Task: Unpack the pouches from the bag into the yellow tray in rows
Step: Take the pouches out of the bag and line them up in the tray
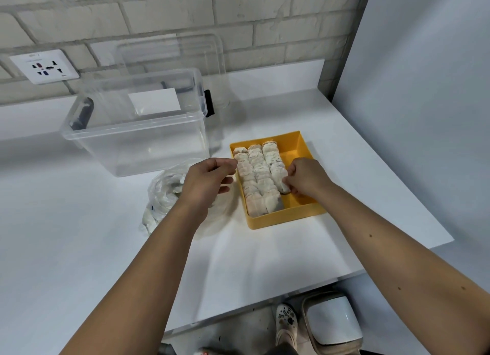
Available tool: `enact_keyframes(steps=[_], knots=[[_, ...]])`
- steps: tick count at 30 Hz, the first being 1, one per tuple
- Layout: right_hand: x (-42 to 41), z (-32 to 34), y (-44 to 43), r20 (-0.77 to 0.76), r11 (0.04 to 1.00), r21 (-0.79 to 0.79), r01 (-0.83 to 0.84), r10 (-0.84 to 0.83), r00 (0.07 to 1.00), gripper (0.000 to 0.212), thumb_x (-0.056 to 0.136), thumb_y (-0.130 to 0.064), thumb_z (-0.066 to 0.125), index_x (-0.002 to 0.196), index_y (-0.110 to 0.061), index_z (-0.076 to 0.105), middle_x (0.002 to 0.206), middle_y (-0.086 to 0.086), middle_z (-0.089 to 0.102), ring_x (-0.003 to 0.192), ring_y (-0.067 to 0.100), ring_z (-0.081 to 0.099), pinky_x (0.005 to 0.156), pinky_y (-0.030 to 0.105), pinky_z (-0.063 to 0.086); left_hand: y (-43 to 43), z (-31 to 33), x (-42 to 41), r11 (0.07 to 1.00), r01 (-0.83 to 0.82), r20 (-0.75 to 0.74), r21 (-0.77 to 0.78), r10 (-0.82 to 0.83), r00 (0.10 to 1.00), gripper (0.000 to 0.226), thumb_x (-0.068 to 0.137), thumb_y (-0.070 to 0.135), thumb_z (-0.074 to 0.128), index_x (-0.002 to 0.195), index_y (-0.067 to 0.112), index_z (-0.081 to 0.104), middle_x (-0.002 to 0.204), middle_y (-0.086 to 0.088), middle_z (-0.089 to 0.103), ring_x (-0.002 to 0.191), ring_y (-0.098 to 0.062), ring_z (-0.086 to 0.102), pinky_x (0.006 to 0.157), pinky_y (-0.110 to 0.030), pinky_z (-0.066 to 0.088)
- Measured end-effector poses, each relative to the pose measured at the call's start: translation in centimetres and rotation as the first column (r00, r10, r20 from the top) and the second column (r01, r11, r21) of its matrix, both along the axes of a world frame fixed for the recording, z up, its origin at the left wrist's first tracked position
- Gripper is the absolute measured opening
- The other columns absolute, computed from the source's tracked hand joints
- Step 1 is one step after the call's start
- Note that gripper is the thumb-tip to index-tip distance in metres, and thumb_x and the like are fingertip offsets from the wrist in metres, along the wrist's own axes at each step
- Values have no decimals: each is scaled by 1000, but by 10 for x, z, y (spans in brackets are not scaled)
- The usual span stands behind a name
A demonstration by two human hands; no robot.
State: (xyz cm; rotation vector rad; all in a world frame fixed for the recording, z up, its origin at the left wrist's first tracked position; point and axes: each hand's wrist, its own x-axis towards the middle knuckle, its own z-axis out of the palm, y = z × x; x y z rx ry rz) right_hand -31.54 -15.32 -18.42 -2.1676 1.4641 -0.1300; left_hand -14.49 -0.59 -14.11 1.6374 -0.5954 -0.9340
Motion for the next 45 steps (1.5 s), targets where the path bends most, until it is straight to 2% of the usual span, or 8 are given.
enact_keyframes(steps=[5,10,14,17,21,26,34,45], knots=[[11,33,21,226,982,-182,44,-2,974,33,83,-26,75,110,-15,61,92,-1,63,89,18,61,75,28,46,20,10,28,997,-71,33,-28,72,997,10,93,16,66,97,14,75,91,-3,73,82,-18,69,78,-32,58],[60,51,67,581,960,-2,-279,228,781,13,84,-19,75,97,-18,72,82,-10,66,67,-3,55,71,17,48,45,16,65,987,-147,112,-64,153,982,10,92,14,67,98,9,74,89,-10,74,76,-19,70,77,-30,60],[97,37,93,398,860,-52,-509,485,779,16,88,-12,69,101,-19,75,98,-7,72,71,-10,55,66,4,38,54,1,71,993,-71,387,93,30,922,10,89,13,66,93,18,74,77,-1,76,75,-11,73,75,-19,53],[113,29,97,77,771,-60,-634,637,767,25,92,-17,60,111,-27,73,116,-2,70,104,14,62,87,23,45,58,-13,69,957,-7,630,289,-185,754,16,85,14,66,92,25,75,82,5,76,83,-12,70,75,-23,52],[116,19,87,-70,790,-53,-610,607,792,24,93,-22,52,112,-27,67,115,3,67,110,27,58,82,31,43,61,-27,75,938,-81,781,337,-230,581,24,90,16,64,110,26,73,106,5,75,101,-22,66,85,-35,52],[114,17,83,-63,814,-52,-579,575,815,44,96,-30,52,139,-34,49,131,4,60,117,29,55,91,38,49,55,-29,77,875,-172,840,452,-353,412,38,94,16,53,122,37,67,119,0,69,108,-26,62,82,-32,47],[116,21,79,-117,823,-59,-565,556,823,42,97,-30,52,139,-32,51,135,9,57,121,30,54,92,35,47,29,-38,72,717,-225,750,660,-647,140,29,97,34,51,123,35,64,106,-3,46,91,-26,65,68,-31,39],[113,27,81,-67,838,-31,-544,542,838,35,97,-43,50,125,-28,63,121,9,65,110,30,59,90,39,50,11,-50,75,745,-255,776,616,-517,362,25,92,35,56,101,14,67,105,-6,68,97,-27,66,69,-29,40]])
